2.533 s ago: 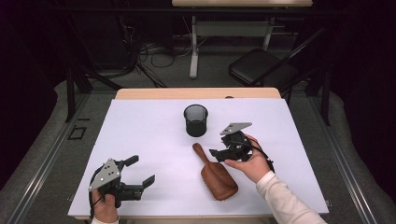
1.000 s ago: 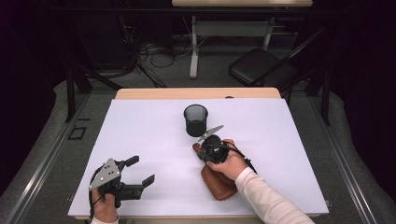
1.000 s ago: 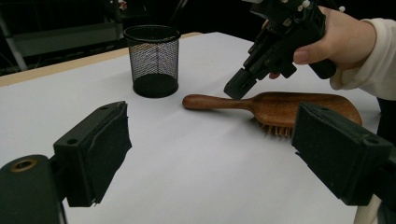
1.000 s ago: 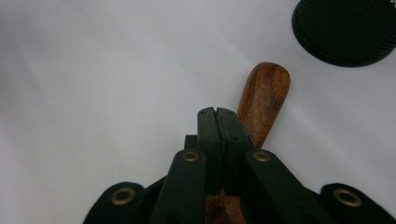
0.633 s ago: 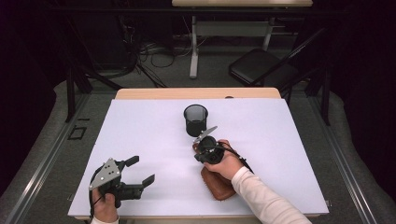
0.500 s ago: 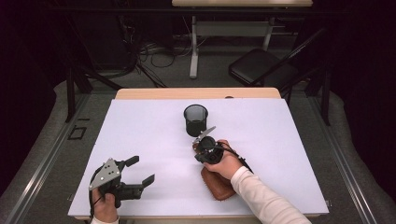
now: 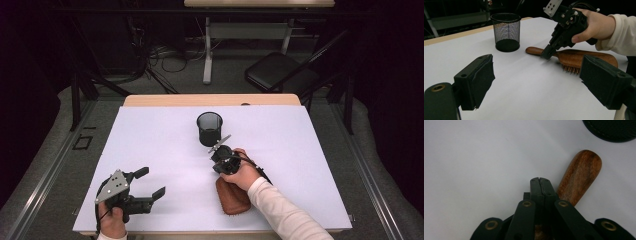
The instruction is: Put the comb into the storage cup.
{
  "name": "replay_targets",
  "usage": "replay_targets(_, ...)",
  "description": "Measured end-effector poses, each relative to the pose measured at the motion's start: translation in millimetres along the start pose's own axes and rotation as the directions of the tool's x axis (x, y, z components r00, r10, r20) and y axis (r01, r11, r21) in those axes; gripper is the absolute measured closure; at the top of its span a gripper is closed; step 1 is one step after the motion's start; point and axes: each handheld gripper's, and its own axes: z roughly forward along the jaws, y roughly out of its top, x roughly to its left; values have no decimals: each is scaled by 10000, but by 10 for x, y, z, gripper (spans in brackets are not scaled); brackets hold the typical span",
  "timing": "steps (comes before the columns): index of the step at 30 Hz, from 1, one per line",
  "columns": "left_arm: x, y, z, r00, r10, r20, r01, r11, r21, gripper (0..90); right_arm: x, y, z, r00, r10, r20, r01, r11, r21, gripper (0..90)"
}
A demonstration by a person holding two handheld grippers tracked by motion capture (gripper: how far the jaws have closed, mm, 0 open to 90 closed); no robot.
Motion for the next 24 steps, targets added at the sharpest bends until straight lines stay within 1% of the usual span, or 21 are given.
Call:
replay_targets(4,-1,-2,-1,10000,-55,-13,55,10000,-72,125,-29,-16,-12,9999,75,74,-75,10000,13,900)
replay_targets(8,-1,-2,-4,10000,-53,-46,53,10000,-44,125,-88,-47,-33,9993,317,206,-318,9995,80,900)
replay_targets(15,1,-2,0,10000,-44,-8,44,10000,-27,126,-159,-110,-64,9985,476,281,-480,9988,138,900)
replay_targets(17,1,-3,2,10000,-45,-4,45,10000,-18,127,-184,-137,-75,9979,573,316,-579,9982,158,900)
replay_targets(19,1,-3,3,10000,-39,-4,39,10000,-13,127,-217,-174,-99,9964,781,323,-788,9967,202,900)
replay_targets(24,2,-4,6,10000,-44,21,44,10000,3,127,-265,-229,-122,9951,933,327,-938,9955,124,900)
